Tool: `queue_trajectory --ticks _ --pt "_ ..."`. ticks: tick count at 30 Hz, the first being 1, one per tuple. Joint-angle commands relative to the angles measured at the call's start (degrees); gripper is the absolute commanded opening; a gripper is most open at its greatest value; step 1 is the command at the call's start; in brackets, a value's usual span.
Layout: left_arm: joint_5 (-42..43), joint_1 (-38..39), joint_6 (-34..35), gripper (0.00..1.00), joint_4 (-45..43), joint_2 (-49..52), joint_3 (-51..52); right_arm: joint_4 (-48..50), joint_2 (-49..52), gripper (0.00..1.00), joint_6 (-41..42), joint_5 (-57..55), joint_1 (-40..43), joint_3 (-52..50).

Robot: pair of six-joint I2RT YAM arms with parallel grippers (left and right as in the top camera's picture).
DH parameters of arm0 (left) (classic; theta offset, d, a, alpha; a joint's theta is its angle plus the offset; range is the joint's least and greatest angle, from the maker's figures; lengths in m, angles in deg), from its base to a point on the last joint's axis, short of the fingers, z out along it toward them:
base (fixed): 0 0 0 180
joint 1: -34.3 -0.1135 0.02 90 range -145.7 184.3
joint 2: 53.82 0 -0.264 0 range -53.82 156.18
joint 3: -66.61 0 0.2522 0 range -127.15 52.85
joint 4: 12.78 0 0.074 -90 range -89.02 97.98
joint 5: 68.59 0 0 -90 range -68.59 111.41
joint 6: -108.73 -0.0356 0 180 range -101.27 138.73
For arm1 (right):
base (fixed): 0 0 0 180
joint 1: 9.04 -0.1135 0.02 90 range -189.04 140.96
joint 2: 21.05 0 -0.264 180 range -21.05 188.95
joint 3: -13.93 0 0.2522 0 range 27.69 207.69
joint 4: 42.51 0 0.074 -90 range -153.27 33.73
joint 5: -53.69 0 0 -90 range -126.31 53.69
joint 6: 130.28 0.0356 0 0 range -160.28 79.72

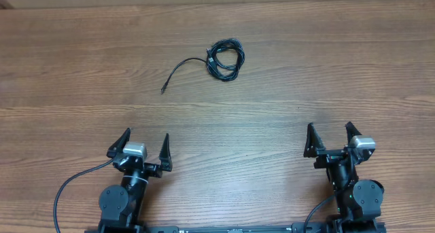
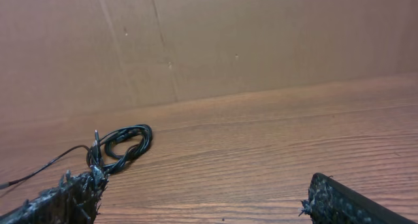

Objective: Untangle cables

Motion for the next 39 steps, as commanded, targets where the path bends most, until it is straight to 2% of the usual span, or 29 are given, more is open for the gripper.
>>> queue_trajectory --ticks 1,34,39 --pt "-0.20 -0.28 -1.27 0.99 0.17 -0.61 0.22 0.31 -0.57 1.00 -0.04 0.31 0.28 -0.61" --pt "0.07 -0.28 -1.29 1.00 0.20 -0.61 0.15 0.31 -0.57 1.00 -0.02 0.31 0.28 -0.61" --pt "0.22 -0.28 -1.31 1.00 3.39 -0.61 -1.84 0.31 -0.57 1.00 -0.04 0.31 0.28 -0.61"
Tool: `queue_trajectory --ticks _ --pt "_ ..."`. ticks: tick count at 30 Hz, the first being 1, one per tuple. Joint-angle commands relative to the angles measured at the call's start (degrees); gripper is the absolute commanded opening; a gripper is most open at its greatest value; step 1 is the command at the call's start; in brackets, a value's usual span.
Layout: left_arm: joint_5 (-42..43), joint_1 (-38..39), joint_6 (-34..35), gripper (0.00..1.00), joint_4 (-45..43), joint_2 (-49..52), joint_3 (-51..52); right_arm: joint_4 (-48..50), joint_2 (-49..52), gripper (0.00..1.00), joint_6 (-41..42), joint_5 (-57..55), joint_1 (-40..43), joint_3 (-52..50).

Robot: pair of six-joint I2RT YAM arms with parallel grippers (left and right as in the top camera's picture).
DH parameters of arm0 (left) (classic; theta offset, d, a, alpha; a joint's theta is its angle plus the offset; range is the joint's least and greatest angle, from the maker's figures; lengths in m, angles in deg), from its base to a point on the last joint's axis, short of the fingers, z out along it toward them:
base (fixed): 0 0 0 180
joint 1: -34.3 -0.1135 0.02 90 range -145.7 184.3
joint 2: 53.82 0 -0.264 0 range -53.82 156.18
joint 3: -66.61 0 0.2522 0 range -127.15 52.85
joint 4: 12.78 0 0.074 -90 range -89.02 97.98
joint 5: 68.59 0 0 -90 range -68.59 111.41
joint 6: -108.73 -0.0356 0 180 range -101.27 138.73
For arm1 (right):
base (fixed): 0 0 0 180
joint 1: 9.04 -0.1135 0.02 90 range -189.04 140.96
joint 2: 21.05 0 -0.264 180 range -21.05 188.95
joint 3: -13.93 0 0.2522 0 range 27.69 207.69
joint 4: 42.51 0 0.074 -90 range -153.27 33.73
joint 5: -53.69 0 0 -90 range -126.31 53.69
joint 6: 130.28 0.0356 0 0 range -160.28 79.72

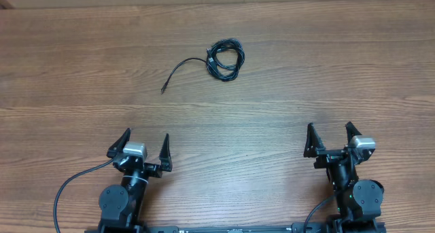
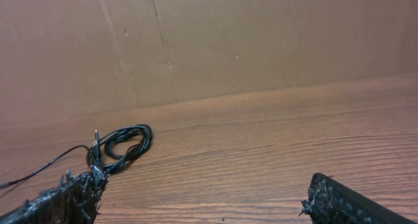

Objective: Untangle cables

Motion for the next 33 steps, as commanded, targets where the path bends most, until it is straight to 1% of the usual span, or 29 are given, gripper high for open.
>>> queue_trajectory --ticks 1,6,11,17,21,27,31,33 --pt "0.22 -0.28 -1.33 0.99 3.54 -0.61 -2.21 0.35 -0.57 1.00 -0.04 0.33 0.28 -0.61" --pt "0.28 -0.28 -1.55 0.99 8.20 -0.59 -5.31 0.35 -0.57 1.00 -0.07 0.33 0.28 -0.61" --pt "0.92 -0.26 -3.54 1.00 12.72 -0.44 -8.22 0.35 -0.57 1.00 -0.04 0.33 0.28 -0.61" --pt "1.53 -0.26 -3.96 1.00 13.92 2.97 -10.36 0.35 -0.57 1.00 -0.04 0.33 0.28 -0.61" --pt "1.57 -0.26 -4.33 1.00 13.86 7.78 -12.24 0.35 -0.57 1.00 -0.07 0.33 0.28 -0.61" --pt "1.88 -0.26 -4.55 1.00 13.79 17.64 -16.04 0.35 -0.57 1.00 -0.07 0.33 0.28 -0.61" --pt "4.94 -0.20 -7.17 1.00 13.77 25.62 -19.17 0.35 -0.57 1.00 -0.07 0.33 0.28 -0.61" --pt "5.05 -0.20 -7.30 1.00 13.79 29.29 -20.61 0.35 -0.57 1.00 -0.04 0.33 0.28 -0.61"
